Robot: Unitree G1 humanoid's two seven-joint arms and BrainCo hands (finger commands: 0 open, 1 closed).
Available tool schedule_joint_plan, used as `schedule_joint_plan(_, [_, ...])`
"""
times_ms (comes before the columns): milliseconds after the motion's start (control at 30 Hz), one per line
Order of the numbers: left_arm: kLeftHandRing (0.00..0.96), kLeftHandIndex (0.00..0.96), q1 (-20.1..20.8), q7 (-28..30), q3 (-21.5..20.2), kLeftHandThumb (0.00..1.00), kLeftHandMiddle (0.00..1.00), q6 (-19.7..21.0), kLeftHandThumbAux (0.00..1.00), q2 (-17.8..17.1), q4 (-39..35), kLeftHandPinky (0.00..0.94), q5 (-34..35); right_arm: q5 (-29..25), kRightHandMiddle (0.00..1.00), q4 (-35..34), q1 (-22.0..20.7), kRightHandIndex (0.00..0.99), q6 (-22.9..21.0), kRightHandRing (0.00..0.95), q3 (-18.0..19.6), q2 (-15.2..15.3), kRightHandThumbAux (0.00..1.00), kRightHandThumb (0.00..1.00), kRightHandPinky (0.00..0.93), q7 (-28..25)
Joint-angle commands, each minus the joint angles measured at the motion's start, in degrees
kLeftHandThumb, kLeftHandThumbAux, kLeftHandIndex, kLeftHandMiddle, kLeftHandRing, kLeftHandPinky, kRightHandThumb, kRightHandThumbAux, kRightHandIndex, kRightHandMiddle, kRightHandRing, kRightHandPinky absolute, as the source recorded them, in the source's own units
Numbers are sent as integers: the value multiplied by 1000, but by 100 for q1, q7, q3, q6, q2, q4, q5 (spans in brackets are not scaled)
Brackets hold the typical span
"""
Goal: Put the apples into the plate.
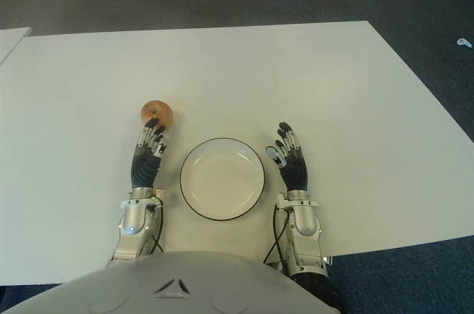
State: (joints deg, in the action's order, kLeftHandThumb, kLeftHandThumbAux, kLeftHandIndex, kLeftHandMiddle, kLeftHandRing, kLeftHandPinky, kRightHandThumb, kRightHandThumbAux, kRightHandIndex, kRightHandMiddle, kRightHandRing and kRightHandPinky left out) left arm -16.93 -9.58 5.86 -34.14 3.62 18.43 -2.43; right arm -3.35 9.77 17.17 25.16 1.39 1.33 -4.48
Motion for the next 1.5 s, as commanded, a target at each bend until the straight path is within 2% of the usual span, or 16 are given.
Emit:
schedule_joint_plan(33, [32,45,-743,-124,86,17,56,355,572,330,477,0,-49,60,0,300,185,0,-258,0,-28,-34,475,91,0,20])
schedule_joint_plan(933, [23,36,-833,6,200,41,44,349,557,273,332,0,133,149,0,316,173,0,-305,0,-67,-57,459,93,0,30])
schedule_joint_plan(1233, [25,40,-856,-79,176,33,48,209,568,264,335,0,62,192,0,287,198,0,-337,0,-90,-87,456,91,0,90])
schedule_joint_plan(1300, [26,40,-1036,-66,247,36,50,323,570,228,-192,0,33,214,0,284,201,0,-355,0,-90,-93,454,90,0,123])
schedule_joint_plan(1433, [31,48,-1577,-132,475,48,57,906,572,202,-1766,3,-151,224,0,295,200,0,-369,0,-86,-92,456,87,0,150])
schedule_joint_plan(1500, [33,52,-1882,-238,628,56,60,1209,571,216,-2652,4,-557,232,0,321,190,0,-365,0,-79,-88,459,86,0,166])
